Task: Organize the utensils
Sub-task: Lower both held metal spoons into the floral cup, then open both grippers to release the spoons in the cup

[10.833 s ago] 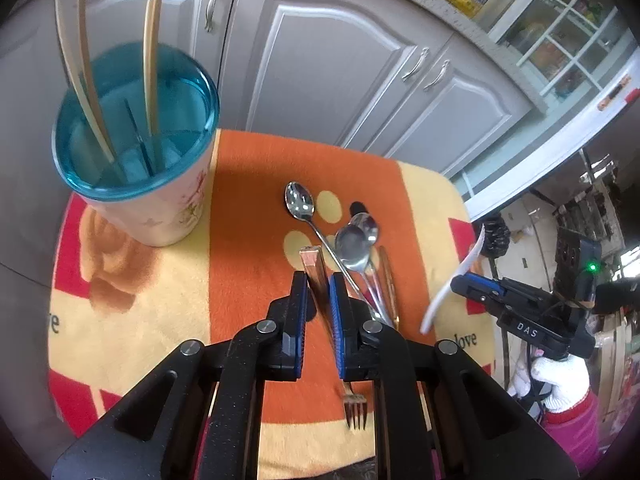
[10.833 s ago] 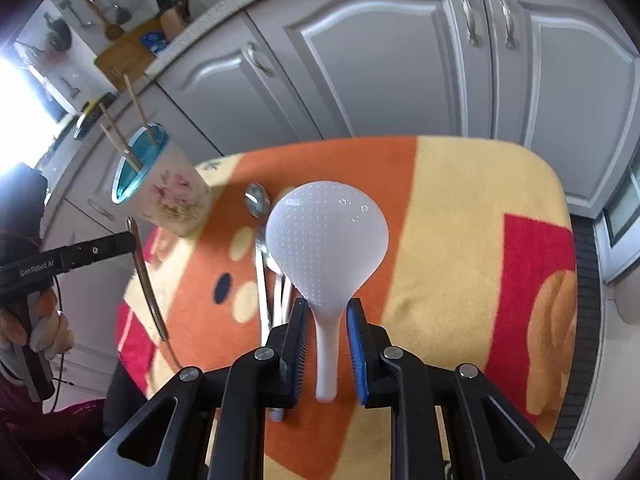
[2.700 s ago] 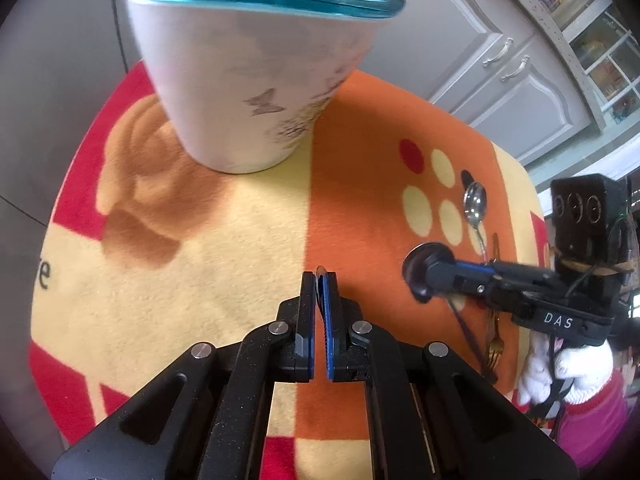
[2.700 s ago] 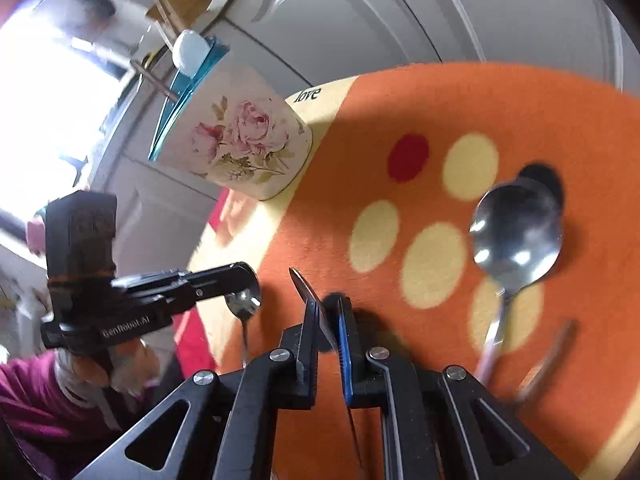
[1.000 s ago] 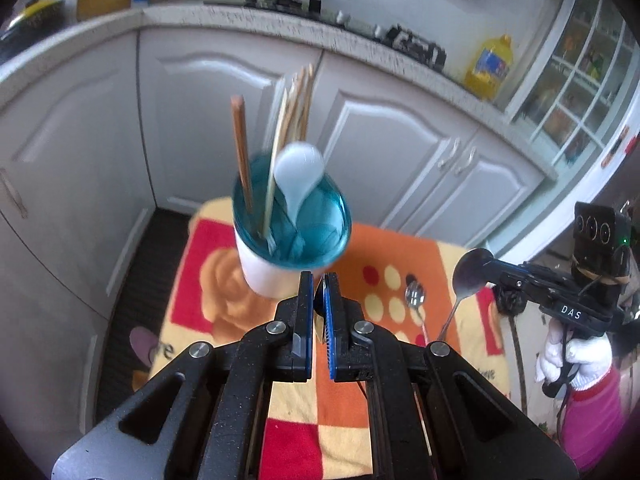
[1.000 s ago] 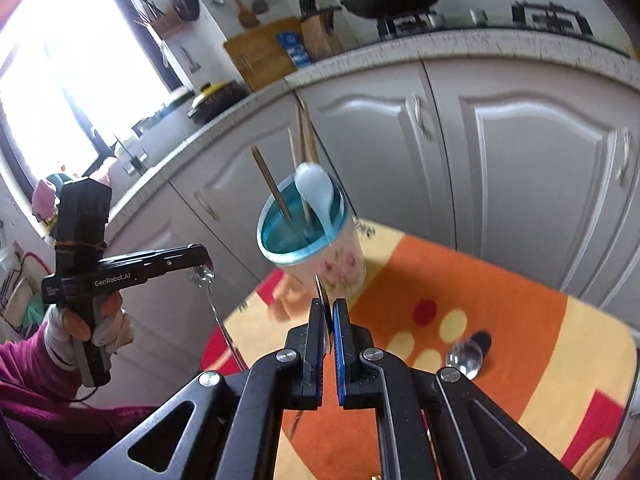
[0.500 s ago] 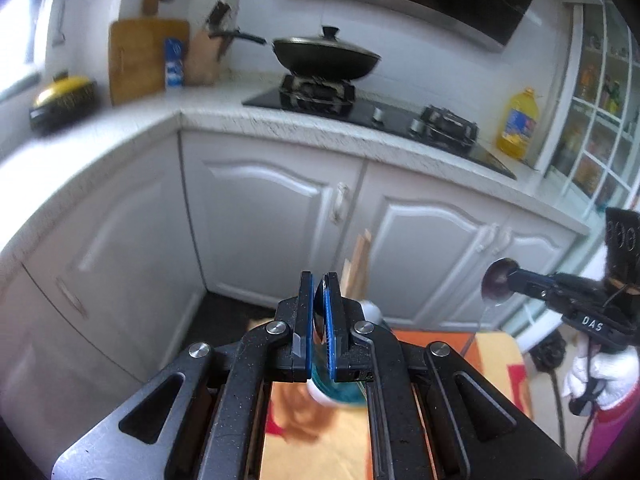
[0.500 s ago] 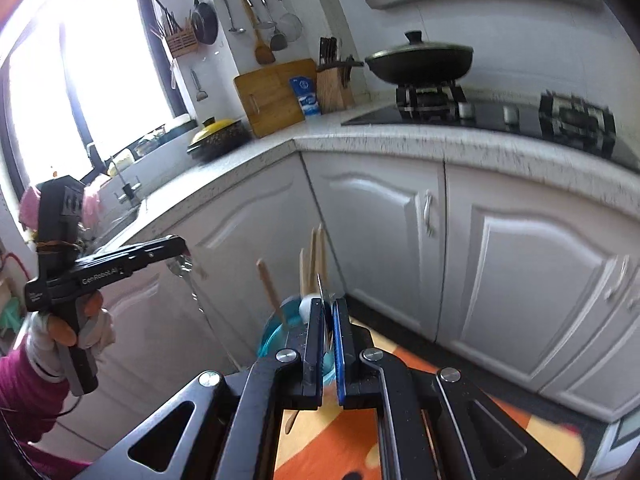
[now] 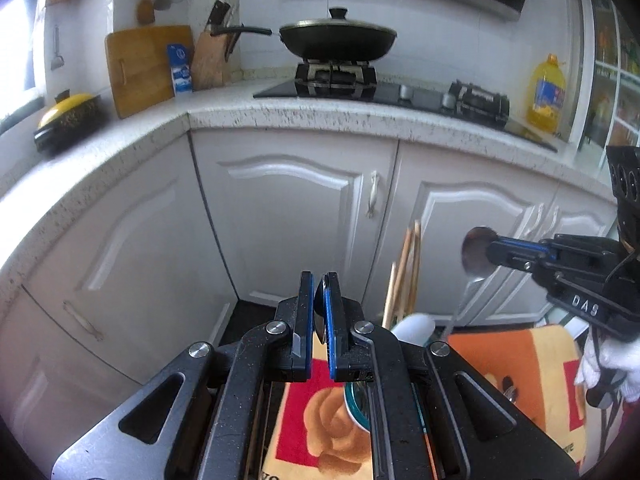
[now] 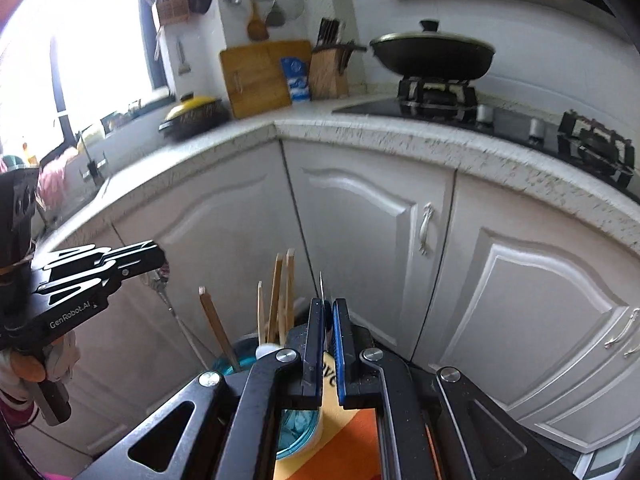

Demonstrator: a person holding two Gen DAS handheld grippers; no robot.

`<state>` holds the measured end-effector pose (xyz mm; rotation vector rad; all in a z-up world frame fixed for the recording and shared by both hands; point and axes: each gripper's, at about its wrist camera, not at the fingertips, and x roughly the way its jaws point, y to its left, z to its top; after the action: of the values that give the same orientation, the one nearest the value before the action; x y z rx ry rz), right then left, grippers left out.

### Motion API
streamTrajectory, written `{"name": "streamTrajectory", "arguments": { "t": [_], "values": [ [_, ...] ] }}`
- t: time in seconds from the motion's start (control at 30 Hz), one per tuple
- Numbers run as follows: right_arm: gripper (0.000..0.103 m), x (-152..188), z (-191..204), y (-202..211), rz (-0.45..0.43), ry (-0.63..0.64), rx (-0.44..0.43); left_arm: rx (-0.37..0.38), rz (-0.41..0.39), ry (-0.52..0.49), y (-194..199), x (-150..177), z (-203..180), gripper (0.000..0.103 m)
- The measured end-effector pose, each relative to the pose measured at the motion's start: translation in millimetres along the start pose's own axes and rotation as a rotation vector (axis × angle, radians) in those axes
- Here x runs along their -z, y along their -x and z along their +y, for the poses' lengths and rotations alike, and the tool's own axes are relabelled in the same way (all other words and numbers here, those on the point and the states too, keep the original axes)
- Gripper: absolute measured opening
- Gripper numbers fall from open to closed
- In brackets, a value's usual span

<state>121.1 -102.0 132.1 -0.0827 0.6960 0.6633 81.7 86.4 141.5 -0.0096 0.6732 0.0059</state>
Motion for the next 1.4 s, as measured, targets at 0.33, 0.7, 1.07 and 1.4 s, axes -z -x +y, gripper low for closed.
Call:
{"name": "streamTrajectory", "arguments": {
  "t": [0.33, 0.7, 1.07, 1.4],
  "values": [
    [0.006, 36, 9, -22, 0.093, -0.017, -0.070, 0.011, 0.069, 0.007, -22, 29, -13, 0.004],
    [0.033, 42, 6, -8, 0.106, -0.075, -0.113, 0.055, 0.115, 0.062, -21, 37, -14, 0.014],
    [0.035, 59, 8, 10, 0.108, -0.107, -0.110, 0.049, 0.102, 0.066, 2, 41, -19, 0.035],
    [0.039, 76, 18, 31, 0.107, -0.114, -0.120, 0.029, 0.080, 0.039, 25, 48, -26, 0.035]
  ]
}}
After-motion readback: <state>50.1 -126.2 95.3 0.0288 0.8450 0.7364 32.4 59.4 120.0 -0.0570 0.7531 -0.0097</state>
